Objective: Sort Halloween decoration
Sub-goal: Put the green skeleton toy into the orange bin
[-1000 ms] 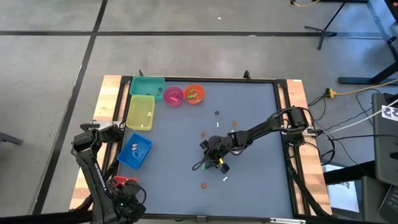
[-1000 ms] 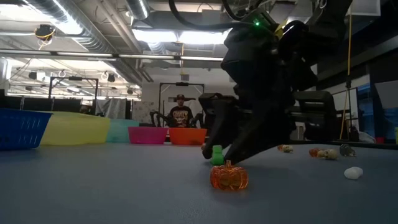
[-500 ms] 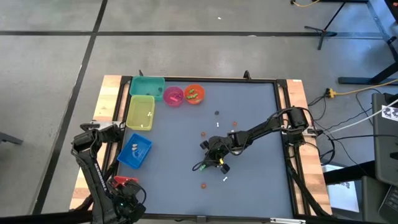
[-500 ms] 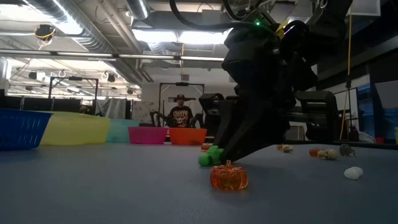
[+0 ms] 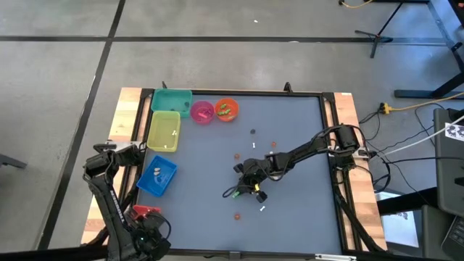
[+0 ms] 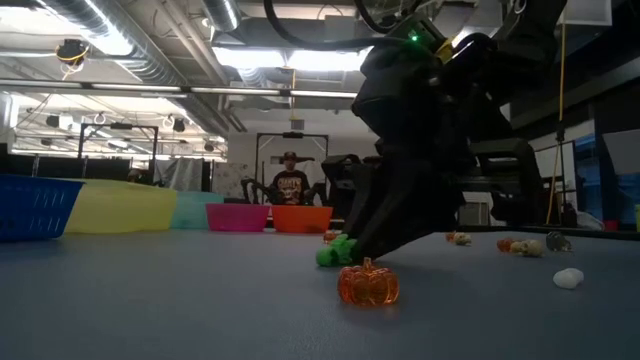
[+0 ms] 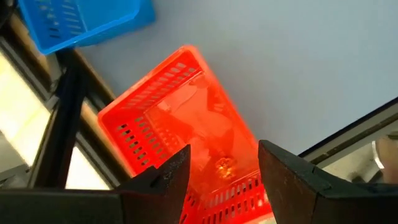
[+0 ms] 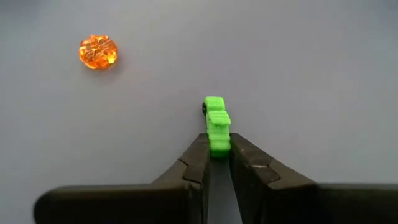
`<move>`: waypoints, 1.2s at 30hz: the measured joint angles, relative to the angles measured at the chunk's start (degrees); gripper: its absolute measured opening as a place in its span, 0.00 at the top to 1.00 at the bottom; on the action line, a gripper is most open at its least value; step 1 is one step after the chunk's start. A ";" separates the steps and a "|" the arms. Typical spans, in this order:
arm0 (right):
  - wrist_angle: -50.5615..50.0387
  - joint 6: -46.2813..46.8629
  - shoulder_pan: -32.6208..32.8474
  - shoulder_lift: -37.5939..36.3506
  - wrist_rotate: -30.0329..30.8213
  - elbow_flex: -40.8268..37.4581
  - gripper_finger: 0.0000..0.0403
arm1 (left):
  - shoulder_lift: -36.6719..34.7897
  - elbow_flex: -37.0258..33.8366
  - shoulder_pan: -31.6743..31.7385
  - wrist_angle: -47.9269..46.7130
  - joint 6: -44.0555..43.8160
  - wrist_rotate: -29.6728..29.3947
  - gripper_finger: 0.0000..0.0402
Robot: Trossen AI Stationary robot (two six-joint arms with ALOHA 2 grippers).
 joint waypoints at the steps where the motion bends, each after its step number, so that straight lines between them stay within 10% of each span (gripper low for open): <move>1: -0.20 0.02 0.00 0.00 0.00 0.21 0.87 | 0.00 0.00 0.01 0.52 0.00 -1.09 0.57; 13: -6.92 0.15 -0.09 0.00 0.33 11.19 0.87 | 0.00 0.00 2.90 2.13 0.07 -19.79 0.57; 36: -60.60 -18.53 -4.84 -0.09 14.02 53.28 0.87 | 0.00 0.00 7.72 2.09 8.02 -20.62 0.57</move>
